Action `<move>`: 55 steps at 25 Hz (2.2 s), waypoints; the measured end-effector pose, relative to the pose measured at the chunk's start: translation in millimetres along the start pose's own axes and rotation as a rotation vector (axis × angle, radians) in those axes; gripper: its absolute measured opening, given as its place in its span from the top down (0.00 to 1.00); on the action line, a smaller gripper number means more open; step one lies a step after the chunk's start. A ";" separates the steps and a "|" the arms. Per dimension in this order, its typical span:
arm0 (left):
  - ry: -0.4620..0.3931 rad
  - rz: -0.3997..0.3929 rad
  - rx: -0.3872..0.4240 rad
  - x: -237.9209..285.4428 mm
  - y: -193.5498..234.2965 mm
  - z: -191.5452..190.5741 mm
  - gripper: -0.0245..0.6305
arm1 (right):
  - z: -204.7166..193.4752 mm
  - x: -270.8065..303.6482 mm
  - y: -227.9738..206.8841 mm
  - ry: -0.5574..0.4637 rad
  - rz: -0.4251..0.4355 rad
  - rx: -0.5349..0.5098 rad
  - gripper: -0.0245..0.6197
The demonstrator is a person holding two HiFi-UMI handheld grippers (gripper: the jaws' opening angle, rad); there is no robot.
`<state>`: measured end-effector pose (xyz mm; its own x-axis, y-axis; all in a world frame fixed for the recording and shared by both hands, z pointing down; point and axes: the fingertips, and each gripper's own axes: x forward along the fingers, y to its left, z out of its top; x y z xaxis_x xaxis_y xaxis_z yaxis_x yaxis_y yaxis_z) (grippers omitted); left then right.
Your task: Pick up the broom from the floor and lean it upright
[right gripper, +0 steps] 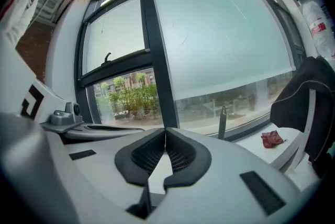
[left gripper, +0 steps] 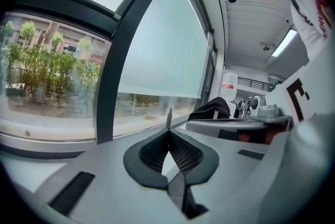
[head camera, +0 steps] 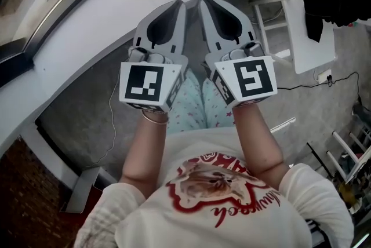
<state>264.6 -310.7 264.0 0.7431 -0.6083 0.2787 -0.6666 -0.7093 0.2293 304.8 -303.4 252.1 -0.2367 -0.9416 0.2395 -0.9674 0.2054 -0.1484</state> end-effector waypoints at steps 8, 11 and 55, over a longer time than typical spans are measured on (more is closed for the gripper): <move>-0.046 0.075 -0.007 -24.1 -41.6 -9.7 0.94 | -26.1 -45.4 18.9 0.020 0.172 -0.017 0.92; -0.084 0.135 -0.023 -46.8 -67.3 -19.4 0.94 | -37.5 -88.7 21.3 0.019 0.216 -0.064 0.92; -0.274 0.192 0.101 -374.7 -426.8 -11.2 0.94 | 67.2 -544.8 146.1 -0.251 0.373 -0.162 0.92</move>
<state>270.0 223.9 72.2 0.6021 -0.7972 0.0441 -0.7967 -0.5962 0.0995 298.4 221.6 35.5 -0.5603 -0.8272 -0.0439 -0.8271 0.5615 -0.0235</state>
